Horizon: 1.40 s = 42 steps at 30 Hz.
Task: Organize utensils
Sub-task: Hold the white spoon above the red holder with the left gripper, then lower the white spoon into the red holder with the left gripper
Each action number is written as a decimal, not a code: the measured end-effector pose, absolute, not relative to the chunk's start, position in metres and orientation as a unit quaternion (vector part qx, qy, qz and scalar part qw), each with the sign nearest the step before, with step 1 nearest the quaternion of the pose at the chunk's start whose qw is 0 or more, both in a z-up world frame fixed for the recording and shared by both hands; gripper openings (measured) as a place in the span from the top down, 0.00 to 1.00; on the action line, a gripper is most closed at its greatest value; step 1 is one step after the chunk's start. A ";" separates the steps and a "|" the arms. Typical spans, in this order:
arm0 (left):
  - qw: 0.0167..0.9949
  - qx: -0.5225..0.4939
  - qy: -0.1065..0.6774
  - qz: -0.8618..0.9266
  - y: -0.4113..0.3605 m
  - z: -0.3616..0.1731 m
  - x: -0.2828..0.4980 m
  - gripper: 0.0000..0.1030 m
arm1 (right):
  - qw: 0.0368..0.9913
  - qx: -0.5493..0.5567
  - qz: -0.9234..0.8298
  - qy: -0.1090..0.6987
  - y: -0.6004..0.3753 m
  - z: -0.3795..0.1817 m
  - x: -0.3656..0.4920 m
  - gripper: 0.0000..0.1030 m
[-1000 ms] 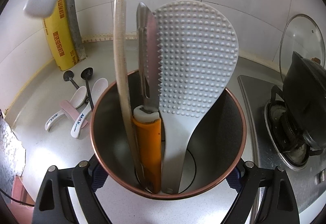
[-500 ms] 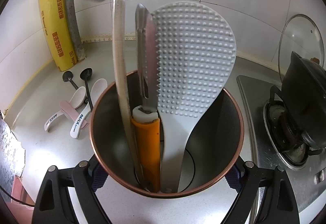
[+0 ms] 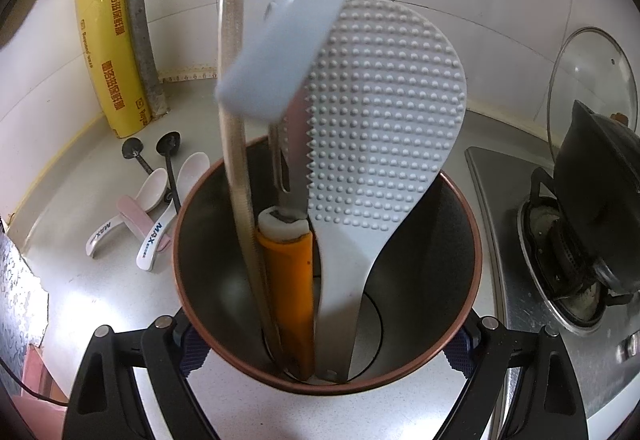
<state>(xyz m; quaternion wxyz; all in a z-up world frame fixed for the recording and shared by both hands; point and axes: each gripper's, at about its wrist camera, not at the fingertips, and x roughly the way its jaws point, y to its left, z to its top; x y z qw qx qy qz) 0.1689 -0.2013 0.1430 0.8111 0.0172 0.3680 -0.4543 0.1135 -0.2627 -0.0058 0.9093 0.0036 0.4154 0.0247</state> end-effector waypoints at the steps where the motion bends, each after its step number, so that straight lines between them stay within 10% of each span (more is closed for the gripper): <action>1: 0.810 0.017 0.371 -0.454 -0.201 0.141 0.169 0.87 | 0.909 0.004 0.025 0.415 -0.263 -0.006 0.114 0.10; 42: 0.822 -0.031 0.358 -0.442 -0.179 0.128 0.166 0.87 | 0.910 0.000 0.023 0.415 -0.264 -0.004 0.113 0.10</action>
